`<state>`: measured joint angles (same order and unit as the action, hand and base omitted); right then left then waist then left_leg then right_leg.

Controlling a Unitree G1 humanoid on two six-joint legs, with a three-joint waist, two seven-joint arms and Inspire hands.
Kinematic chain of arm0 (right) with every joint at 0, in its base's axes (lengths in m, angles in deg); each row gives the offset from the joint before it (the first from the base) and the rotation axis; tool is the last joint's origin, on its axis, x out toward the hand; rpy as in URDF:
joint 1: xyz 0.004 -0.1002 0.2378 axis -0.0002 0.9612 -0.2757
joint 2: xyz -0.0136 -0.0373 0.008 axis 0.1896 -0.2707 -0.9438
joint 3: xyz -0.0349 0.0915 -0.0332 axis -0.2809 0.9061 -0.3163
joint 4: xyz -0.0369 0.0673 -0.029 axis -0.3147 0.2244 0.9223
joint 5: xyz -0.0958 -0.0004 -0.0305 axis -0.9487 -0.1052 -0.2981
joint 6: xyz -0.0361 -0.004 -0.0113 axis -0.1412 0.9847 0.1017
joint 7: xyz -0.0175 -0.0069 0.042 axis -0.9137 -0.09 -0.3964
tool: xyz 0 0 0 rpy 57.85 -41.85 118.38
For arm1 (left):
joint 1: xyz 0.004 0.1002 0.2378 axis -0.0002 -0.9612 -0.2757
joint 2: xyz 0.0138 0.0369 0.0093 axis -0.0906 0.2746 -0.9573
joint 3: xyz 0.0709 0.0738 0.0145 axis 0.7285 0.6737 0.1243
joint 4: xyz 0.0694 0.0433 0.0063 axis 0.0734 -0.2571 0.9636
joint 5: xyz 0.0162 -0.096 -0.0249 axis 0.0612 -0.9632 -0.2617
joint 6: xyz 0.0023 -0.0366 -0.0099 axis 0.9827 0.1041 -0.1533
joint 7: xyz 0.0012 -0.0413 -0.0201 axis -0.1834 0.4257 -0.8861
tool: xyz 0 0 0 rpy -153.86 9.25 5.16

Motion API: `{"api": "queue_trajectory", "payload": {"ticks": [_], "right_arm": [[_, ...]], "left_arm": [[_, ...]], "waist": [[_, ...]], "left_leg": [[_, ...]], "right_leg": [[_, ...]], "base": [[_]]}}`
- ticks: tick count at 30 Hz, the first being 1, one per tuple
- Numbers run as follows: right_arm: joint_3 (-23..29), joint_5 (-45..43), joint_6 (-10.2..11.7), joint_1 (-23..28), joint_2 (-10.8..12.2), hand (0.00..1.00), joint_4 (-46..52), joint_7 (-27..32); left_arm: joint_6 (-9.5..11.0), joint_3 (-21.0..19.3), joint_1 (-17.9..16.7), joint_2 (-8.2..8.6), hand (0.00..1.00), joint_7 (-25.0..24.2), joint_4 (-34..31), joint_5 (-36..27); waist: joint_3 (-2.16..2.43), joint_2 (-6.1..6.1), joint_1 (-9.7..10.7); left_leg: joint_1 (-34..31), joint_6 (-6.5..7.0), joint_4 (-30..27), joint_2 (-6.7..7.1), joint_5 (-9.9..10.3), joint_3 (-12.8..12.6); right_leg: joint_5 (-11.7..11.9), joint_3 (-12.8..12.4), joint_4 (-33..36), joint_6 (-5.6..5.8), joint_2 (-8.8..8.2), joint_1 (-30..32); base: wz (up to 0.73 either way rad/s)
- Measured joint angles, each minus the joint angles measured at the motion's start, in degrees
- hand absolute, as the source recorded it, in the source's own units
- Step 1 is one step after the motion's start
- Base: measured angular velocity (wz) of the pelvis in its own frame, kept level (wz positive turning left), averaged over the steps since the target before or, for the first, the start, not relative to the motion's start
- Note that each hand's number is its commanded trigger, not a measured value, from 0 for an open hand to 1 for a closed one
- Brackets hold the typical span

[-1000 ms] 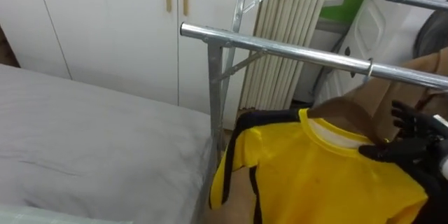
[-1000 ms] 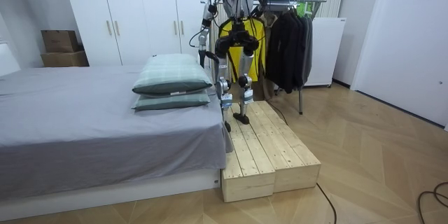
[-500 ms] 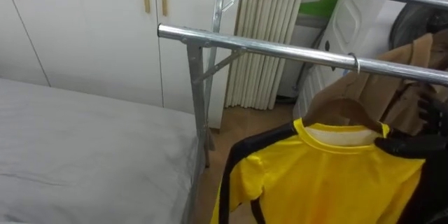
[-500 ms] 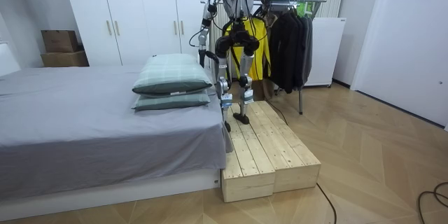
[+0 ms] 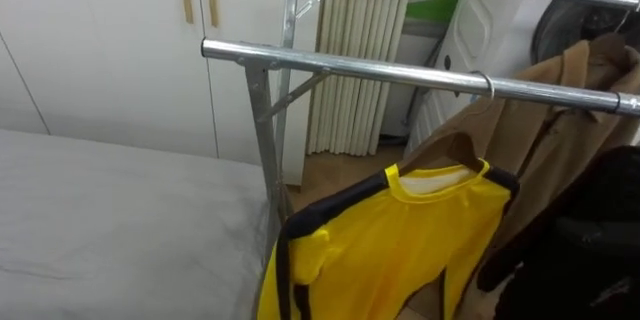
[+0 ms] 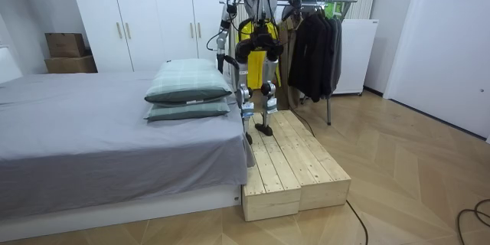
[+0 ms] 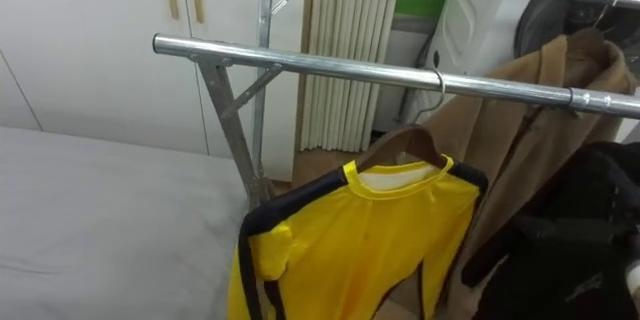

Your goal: Hang clothes

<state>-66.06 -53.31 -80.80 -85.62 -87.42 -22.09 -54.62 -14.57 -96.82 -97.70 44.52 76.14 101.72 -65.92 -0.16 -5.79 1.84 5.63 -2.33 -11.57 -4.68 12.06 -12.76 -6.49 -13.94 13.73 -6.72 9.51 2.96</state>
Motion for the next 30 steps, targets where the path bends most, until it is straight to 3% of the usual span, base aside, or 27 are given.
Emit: {"api": "queue_trajectory", "payload": {"ticks": [4, 12, 17, 21, 24, 30], "right_arm": [[1.38, -0.10, -0.01, 4.01, 2.36, 0.00, -0.02, 0.08], [1.22, 0.23, 0.04, 9.44, 5.73, 0.00, -0.18, -3.76], [0.60, 0.18, 0.12, 11.92, 10.37, 0.00, -2.01, -6.41], [-3.76, 0.02, 0.27, 13.70, 12.05, 0.00, -5.84, -7.13], [-4.26, -0.55, 1.26, 14.69, 13.56, 0.00, -9.43, -7.87], [-6.26, -1.80, 3.01, 16.98, 17.49, 0.00, -14.21, -8.59]], "left_arm": [[0.01, -0.01, -0.45, 0.62, 0.00, 0.00, 0.01, -0.15], [0.17, 0.05, -0.84, 0.54, 0.00, 0.00, 0.44, -1.72], [0.43, 0.07, -0.83, 0.56, 0.00, 0.32, 0.65, -1.79], [1.33, 0.83, -0.82, 0.87, 0.00, 1.31, 0.89, -1.85], [2.56, 0.82, -0.78, 1.72, 0.00, 2.53, 2.22, -1.82], [4.49, 0.80, -0.79, 2.09, 0.00, 3.75, 3.35, -1.87]], "waist": [[-0.12, 0.73, 1.07], [-0.18, 0.85, 2.62], [-0.24, 0.99, 2.61], [-0.16, 1.73, 2.46], [-0.06, 2.73, 2.31], [-0.23, 3.14, 2.40]], "left_leg": [[0.10, 0.00, 0.07, 0.02, 0.00, -0.89], [0.06, 0.01, 0.24, 0.01, 0.01, -0.89], [0.06, 0.03, 0.25, -0.04, 0.05, -1.12], [0.11, 0.02, 0.26, -0.12, 0.05, -1.41], [0.63, -0.03, 0.57, -0.11, 0.08, -1.52], [0.80, -0.04, 0.94, -0.10, 0.08, -1.58]], "right_leg": [[-0.31, -0.75, 0.18, 0.58, 0.11, 0.09], [0.01, -1.97, -0.16, 0.75, 0.39, 0.08], [0.30, -1.25, -0.07, 0.54, 0.28, 0.48], [0.29, -1.88, -0.03, 0.58, 0.49, 0.34], [0.24, -1.88, 0.00, 0.67, 0.51, 0.05], [0.21, -3.03, 0.15, 1.25, 0.91, 0.20]], "base": [[-0.07], [-0.01], [-0.05], [0.00], [-0.01], [-0.07]]}}
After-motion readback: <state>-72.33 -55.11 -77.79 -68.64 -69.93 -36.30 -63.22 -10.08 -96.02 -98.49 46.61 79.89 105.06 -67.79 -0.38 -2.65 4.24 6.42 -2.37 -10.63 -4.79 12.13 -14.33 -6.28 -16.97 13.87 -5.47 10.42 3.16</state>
